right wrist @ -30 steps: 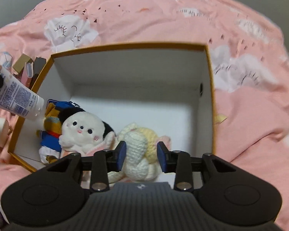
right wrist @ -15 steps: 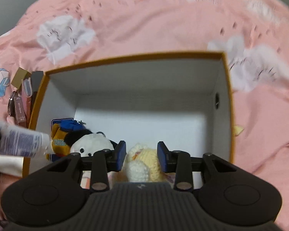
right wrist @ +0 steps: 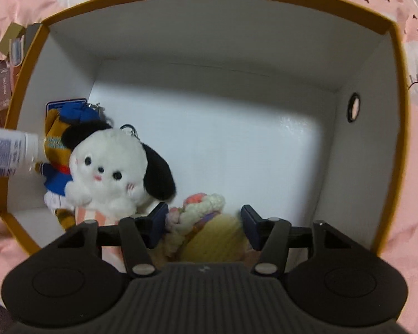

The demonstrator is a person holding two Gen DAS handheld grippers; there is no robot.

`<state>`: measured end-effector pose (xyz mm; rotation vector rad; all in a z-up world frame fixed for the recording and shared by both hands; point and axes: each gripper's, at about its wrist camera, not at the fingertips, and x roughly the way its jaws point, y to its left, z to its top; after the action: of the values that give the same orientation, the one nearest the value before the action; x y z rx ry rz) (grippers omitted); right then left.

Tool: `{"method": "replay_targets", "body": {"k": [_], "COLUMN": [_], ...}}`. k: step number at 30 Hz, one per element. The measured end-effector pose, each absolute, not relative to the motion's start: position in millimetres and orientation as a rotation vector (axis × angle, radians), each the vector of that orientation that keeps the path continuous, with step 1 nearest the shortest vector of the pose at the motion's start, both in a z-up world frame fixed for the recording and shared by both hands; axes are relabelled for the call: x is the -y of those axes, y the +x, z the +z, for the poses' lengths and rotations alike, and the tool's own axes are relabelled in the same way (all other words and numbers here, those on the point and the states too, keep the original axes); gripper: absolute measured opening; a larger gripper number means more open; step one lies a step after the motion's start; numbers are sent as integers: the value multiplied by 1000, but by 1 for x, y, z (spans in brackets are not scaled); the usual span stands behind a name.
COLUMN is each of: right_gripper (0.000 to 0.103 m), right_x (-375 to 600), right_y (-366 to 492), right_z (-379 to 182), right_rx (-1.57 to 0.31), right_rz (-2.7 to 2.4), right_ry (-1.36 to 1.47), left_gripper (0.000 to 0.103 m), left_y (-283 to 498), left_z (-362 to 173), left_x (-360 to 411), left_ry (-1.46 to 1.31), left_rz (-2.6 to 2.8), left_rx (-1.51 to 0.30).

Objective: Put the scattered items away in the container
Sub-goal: 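Carry the crocheted bunny into the box with right tool while left holds the card above it, then lower the crocheted bunny into the box and open the right tool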

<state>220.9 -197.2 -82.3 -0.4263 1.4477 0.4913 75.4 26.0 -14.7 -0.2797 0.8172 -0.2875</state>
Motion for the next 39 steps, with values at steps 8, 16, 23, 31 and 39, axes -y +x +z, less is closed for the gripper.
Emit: {"method": "replay_targets", "body": {"k": [8,16,23,31,39], "right_gripper": [48,48,48,49,48], "right_x": [206,205,176,191,219], "right_y": [197,207,212,201,187], "right_z": [-30,-5,-44,-50,-42], "right_rx": [-1305,-1027,-988,-1149,-1369], "right_rz": [495,277,208,224,317], "right_ry": [-479,-353,-443,-428,-252], "left_gripper": [8,8,8,8,8], "left_y": [75,76,74,77,75], "left_z": [-14,-15,-14,-18,-18], "left_x": [-25,-21,-23,-22,-20], "left_ry": [-274,-272,-279,-278,-273], "left_rz": [-294,-304,-293,-311,-307], "left_rx": [-813,-812,-809,-823,-823]}}
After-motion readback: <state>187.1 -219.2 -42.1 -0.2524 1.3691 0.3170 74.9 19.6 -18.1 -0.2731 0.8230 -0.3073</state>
